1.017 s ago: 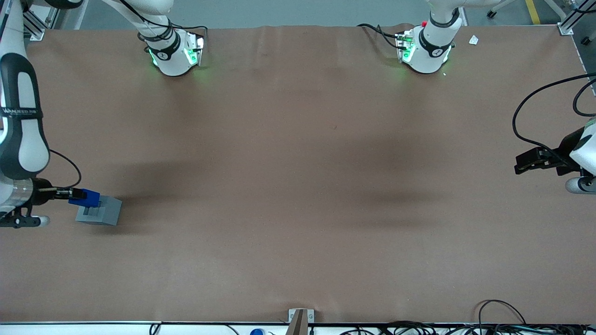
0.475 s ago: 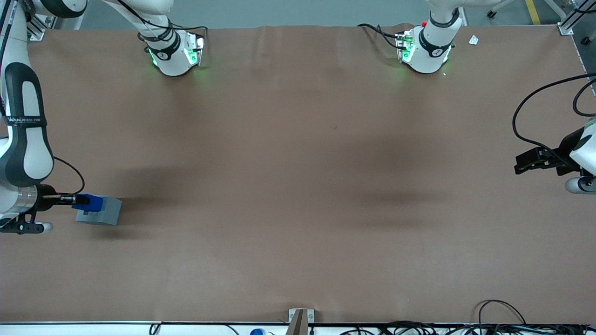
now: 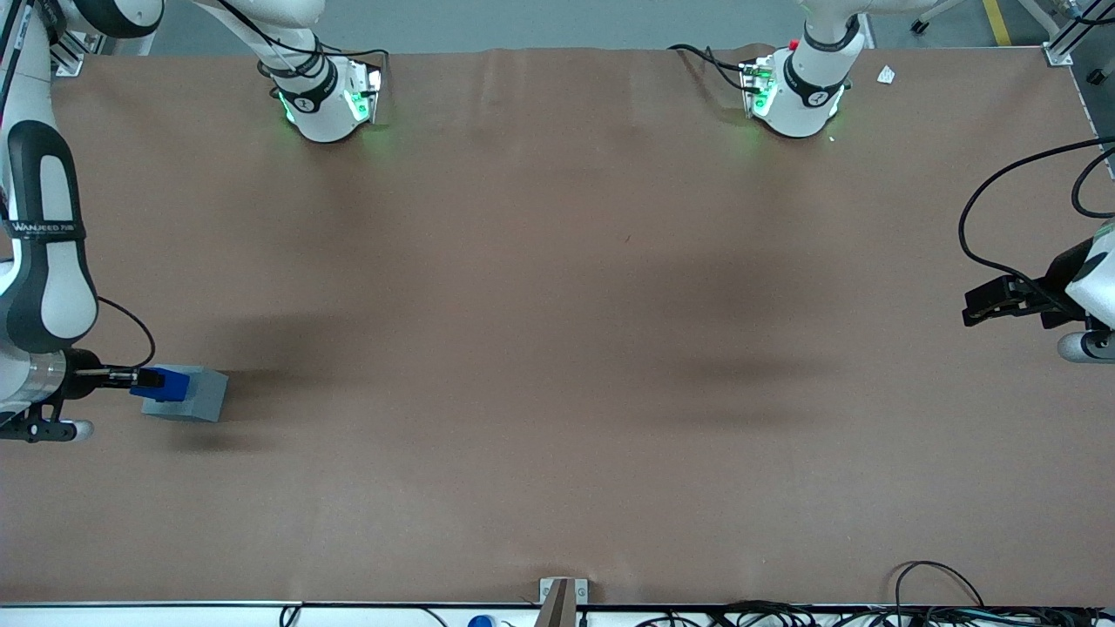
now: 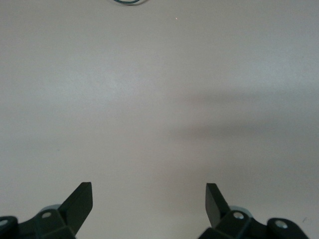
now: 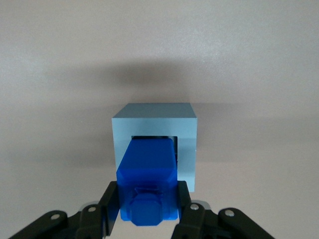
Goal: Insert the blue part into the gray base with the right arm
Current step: 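Push the blue block down into the gray base, open gripper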
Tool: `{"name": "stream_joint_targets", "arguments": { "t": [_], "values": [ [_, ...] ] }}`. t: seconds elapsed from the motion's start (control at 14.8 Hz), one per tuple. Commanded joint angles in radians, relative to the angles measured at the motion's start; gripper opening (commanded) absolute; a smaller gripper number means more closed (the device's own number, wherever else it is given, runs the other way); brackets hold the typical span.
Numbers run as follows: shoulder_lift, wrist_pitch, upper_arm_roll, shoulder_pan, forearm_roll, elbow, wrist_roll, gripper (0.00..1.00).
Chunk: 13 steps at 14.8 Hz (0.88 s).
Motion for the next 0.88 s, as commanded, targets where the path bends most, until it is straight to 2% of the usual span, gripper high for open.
{"name": "stream_joint_targets", "arguments": {
  "t": [0.0,0.27,0.34,0.41,0.47,0.54,0.81],
  "values": [
    [0.031,0.007,0.007,-0.007,-0.006,0.038,0.016,0.00],
    [0.035,0.009,0.007,-0.013,-0.005,0.042,0.017,0.01],
    [0.035,0.009,0.007,-0.013,-0.005,0.041,0.016,0.07],
    [0.037,0.009,0.007,-0.013,-0.005,0.041,0.014,0.37],
    [0.041,0.009,0.007,-0.013,-0.005,0.041,0.014,0.84],
    [0.041,0.007,0.007,-0.015,-0.005,0.041,0.014,1.00],
    [0.026,-0.005,0.009,-0.021,0.000,0.047,0.006,1.00]
  ]
}}
